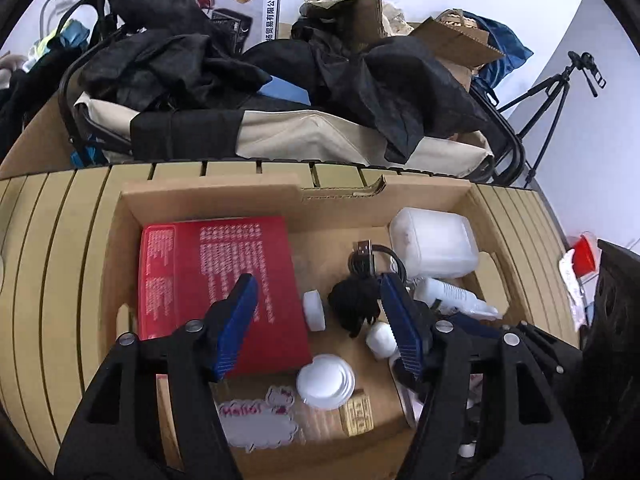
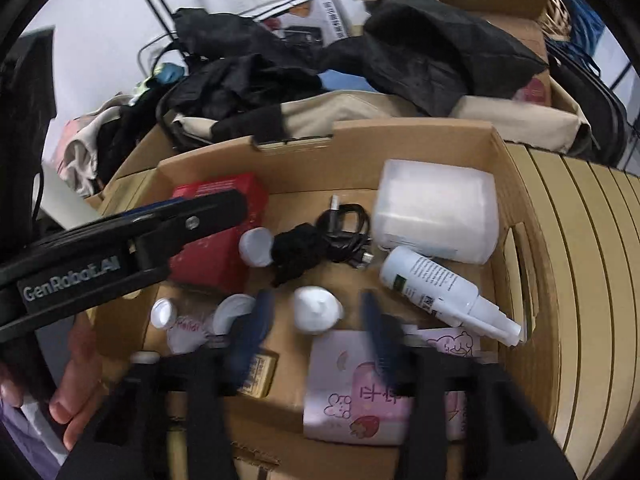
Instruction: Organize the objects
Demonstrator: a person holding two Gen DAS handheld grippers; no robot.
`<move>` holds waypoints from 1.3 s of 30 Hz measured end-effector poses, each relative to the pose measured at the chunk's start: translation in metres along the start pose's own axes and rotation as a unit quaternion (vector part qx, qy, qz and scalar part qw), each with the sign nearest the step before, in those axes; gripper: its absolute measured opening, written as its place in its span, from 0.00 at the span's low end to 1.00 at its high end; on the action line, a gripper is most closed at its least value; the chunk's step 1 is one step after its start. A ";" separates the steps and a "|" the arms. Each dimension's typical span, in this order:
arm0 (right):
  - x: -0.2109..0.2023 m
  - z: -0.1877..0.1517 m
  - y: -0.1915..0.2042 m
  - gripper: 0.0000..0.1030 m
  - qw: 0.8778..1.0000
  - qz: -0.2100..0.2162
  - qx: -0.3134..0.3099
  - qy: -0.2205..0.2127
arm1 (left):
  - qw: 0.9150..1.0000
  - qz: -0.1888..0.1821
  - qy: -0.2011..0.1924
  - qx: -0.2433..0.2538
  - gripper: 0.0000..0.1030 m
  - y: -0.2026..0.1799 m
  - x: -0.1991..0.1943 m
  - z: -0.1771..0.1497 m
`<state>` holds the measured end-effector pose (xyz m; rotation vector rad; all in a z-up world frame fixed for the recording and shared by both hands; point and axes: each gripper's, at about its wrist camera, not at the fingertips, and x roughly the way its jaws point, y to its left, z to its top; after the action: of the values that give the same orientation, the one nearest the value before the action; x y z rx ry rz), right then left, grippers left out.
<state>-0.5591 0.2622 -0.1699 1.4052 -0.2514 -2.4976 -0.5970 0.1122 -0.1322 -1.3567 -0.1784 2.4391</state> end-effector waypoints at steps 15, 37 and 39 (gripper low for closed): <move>-0.217 -0.012 0.050 0.79 0.996 -0.041 -0.065 -0.055 | 0.995 0.084 -0.039 -0.018 0.97 -0.010 -0.228 -0.025; -0.397 -0.266 0.112 0.79 0.976 -0.053 -0.137 -0.161 | 0.983 0.092 -0.146 0.061 1.00 -0.064 -0.424 -0.319; -0.397 -0.299 0.117 0.79 0.975 -0.062 -0.140 -0.158 | 0.981 0.089 -0.166 0.052 1.00 -0.066 -0.435 -0.355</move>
<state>-0.0889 0.2680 0.0303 0.9398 0.1320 -2.7207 -0.0717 -0.0005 0.0440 -0.9508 -0.0086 2.7710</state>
